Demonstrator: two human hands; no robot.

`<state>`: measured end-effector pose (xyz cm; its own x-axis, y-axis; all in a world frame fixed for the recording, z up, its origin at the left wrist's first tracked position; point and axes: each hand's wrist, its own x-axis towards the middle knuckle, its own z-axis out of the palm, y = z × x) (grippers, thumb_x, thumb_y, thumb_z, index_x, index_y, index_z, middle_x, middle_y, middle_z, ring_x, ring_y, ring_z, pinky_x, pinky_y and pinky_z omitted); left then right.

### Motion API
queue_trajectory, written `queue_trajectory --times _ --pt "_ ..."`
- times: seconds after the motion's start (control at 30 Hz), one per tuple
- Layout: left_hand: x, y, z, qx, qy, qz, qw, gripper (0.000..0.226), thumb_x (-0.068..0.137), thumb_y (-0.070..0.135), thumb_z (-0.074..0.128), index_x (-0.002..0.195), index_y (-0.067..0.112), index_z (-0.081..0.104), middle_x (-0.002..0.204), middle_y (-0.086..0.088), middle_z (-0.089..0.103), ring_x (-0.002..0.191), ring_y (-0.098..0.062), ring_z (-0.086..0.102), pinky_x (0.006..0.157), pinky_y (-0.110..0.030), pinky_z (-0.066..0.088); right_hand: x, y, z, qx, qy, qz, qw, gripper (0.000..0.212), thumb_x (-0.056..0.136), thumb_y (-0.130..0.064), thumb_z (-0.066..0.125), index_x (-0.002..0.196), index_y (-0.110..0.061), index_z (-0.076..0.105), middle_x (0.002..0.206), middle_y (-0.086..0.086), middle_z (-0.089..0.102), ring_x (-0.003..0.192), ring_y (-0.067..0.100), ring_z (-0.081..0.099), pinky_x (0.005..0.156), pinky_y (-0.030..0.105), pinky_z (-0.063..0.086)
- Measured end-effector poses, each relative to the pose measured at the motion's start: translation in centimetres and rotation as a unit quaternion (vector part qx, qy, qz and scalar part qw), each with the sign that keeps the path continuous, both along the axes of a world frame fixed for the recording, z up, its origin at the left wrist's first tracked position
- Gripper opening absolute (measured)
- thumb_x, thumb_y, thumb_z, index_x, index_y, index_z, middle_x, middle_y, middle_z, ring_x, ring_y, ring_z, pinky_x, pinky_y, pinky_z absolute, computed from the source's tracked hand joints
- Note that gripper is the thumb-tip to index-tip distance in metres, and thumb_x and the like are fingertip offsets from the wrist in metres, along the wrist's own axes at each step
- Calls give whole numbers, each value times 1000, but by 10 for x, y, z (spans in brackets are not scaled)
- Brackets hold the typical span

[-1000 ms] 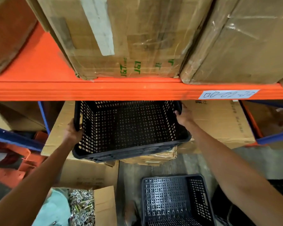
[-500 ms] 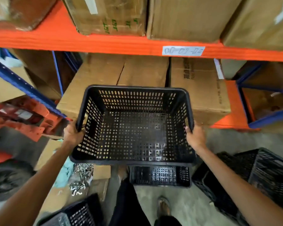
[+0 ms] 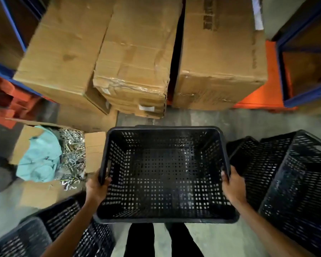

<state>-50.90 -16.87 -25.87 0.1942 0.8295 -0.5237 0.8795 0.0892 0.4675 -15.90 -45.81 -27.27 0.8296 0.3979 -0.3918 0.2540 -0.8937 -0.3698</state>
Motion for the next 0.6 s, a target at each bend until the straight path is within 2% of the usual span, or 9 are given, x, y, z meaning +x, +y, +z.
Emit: queue_trajectory --times 0.07,0.2,0.37,0.47,0.53,0.6 --pt "7 0 -14 -3 -12 10 1000 43 88 13 65 130 7 57 107 -19 70 97 -34 66 79 -42 52 6 -4 -12 9 -13 -2 1000 21 96 -21 54 114 -12 55 86 16 71 77 39 69 65 39 52" --pt "31 11 -57 13 -22 7 1000 40 89 15 64 128 8 57 99 -19 70 89 -34 67 66 -33 48 30 2 -50 23 -53 4 998 22 97 -21 53 112 -5 54 88 21 69 78 42 68 65 42 51" --pt "49 19 -113 31 -44 6 999 36 91 24 62 124 13 57 105 -15 70 93 -32 66 74 -46 56 57 9 -98 50 -84 14 995 23 99 -25 50 110 -4 51 84 18 67 71 39 65 60 30 41" --pt "61 24 -127 41 -53 18 998 37 91 23 62 126 14 56 105 -12 69 93 -30 66 73 -42 55 62 18 -109 64 -102 17 993 21 100 -23 51 108 -3 50 75 11 62 62 37 64 56 26 35" --pt "67 26 -136 56 -67 28 996 32 90 18 61 122 12 56 100 -11 68 90 -31 65 68 -39 52 64 20 -115 71 -120 25 990 22 99 -22 52 109 -3 49 72 13 62 57 36 63 52 24 32" --pt "69 29 -140 56 -76 33 995 30 90 16 60 119 12 56 99 -12 68 88 -31 65 67 -38 51 66 20 -117 82 -118 39 989 23 100 -24 50 112 -5 49 78 17 66 60 35 64 55 24 35"
